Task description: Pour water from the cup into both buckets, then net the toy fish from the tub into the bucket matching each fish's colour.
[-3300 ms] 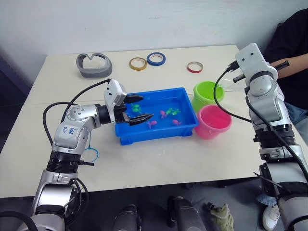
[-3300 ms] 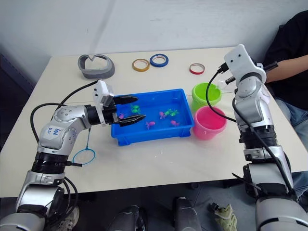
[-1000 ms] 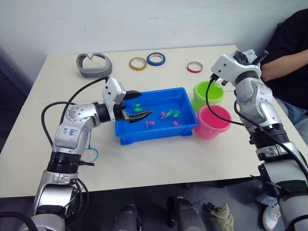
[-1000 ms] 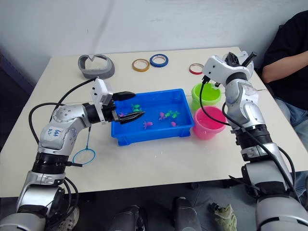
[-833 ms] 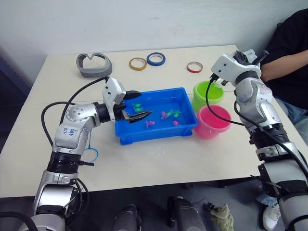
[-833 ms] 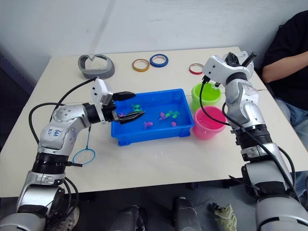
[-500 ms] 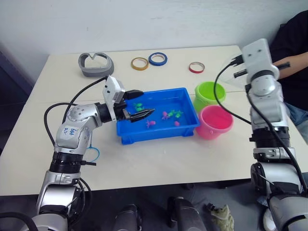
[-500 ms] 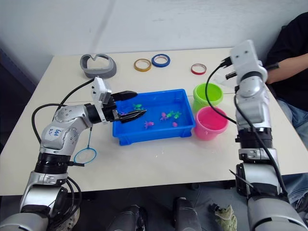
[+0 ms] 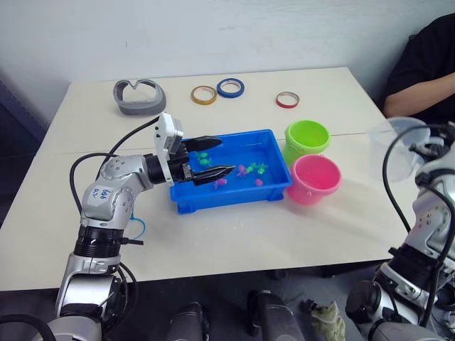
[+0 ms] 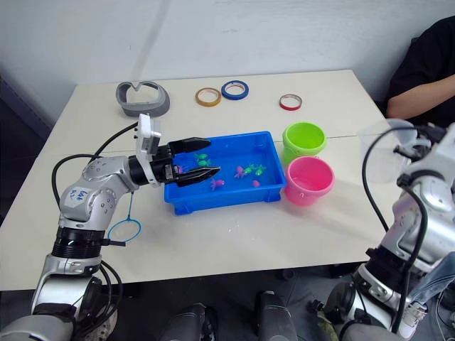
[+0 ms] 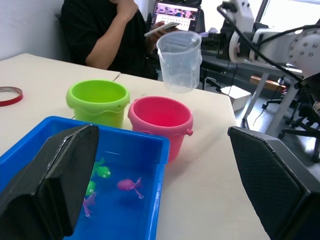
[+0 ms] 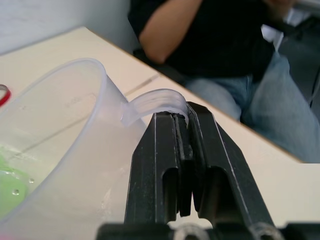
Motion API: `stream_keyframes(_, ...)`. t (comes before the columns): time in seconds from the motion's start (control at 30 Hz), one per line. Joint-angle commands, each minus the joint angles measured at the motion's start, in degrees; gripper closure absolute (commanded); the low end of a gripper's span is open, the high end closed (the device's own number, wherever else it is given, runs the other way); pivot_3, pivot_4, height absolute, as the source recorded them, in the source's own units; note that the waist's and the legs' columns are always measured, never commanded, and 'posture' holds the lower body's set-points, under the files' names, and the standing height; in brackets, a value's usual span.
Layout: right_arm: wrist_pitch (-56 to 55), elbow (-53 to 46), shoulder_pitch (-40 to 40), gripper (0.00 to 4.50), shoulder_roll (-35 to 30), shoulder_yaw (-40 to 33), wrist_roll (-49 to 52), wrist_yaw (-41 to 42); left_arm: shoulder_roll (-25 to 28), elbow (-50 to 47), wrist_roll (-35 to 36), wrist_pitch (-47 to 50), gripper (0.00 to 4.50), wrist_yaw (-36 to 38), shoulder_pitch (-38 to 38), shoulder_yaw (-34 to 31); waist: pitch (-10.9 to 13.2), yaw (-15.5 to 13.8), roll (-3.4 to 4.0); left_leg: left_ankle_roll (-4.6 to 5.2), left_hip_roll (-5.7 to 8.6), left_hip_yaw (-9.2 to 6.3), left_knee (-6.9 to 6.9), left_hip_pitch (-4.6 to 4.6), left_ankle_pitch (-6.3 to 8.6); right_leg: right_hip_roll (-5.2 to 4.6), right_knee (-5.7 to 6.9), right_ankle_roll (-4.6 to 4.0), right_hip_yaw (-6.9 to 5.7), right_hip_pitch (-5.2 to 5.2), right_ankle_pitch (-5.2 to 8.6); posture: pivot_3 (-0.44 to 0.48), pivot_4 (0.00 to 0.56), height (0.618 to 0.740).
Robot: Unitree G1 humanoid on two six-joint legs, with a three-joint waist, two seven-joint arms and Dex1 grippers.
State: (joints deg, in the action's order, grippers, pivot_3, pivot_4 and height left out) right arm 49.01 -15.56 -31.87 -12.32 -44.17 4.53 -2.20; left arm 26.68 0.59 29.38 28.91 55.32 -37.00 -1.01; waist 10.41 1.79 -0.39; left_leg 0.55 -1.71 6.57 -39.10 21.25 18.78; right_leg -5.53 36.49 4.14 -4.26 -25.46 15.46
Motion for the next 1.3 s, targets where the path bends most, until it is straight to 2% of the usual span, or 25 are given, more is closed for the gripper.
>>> stream_keyframes(0.03,-5.4,2.3,0.3,4.43,1.0,-0.9,3.6,-1.3,0.1,-3.4,2.6,1.0,0.0,1.8,1.2,0.0,0.0,0.0,0.0,0.0,0.0,0.02,0.0,-0.02,0.0,0.0,0.02,0.0,0.03,0.0,0.0,0.0,0.15,0.713)
stream_keyframes(0.43,-19.3,17.0,0.4,4.43,1.6,2.8,7.8,-5.5,1.8,-8.1,1.2,-0.2,0.0,4.1,5.1,2.9,0.0,-0.1,0.0,0.03,0.03,0.01,0.0,-0.01,-0.01,0.0,-0.01,0.0,0.51,0.0,0.0,0.0,0.15,0.713)
stream_keyframes(0.7,-21.7,19.9,1.6,4.43,1.7,4.5,10.5,-7.4,3.8,-9.7,-0.7,-1.5,0.0,5.3,6.7,4.7,0.0,0.0,0.0,0.03,0.01,0.01,0.02,-0.01,-0.01,0.0,-0.03,-0.01,0.52,0.0,0.0,0.0,0.15,0.713)
stream_keyframes(1.13,-24.3,23.9,3.3,4.43,0.0,5.9,11.0,-10.4,3.3,-9.1,-1.5,-2.8,0.0,4.6,6.7,5.1,0.0,0.0,0.0,0.04,0.0,0.01,0.02,-0.02,-0.01,-0.01,-0.05,-0.01,0.54,0.0,0.0,0.0,0.15,0.713)
stream_keyframes(1.17,-24.2,23.9,3.5,3.73,-0.2,6.0,11.1,-10.5,3.3,-9.1,-1.5,-2.8,0.0,4.5,6.7,5.1,0.0,0.0,0.0,0.04,0.0,0.01,0.02,-0.02,-0.01,-0.01,-0.05,-0.01,0.54,0.0,0.0,0.0,0.15,0.713)
stream_keyframes(1.23,-23.8,23.3,4.1,3.0,-0.5,6.5,10.9,-10.8,3.4,-8.9,-1.6,-2.9,0.0,4.5,6.6,5.1,0.0,0.0,0.0,0.04,0.0,0.0,0.02,-0.01,-0.01,-0.01,-0.06,-0.01,0.53,0.0,0.0,0.0,0.15,0.713)
stream_keyframes(1.27,-23.6,23.0,4.5,2.35,-0.6,6.8,10.8,-11.0,3.4,-8.8,-1.6,-3.0,0.0,4.6,6.6,5.1,0.0,-0.1,0.0,0.04,0.0,0.0,0.03,0.0,-0.01,-0.01,-0.07,-0.01,0.53,0.0,0.0,0.0,0.15,0.713)
stream_keyframes(1.3,-22.8,21.7,5.4,1.97,-0.9,7.2,10.4,-11.2,3.4,-8.7,-1.6,-3.1,0.0,4.6,6.5,5.1,0.0,0.0,0.0,0.04,0.0,0.0,0.03,0.0,-0.01,-0.01,-0.07,-0.01,0.53,0.0,0.0,0.0,0.15,0.713)
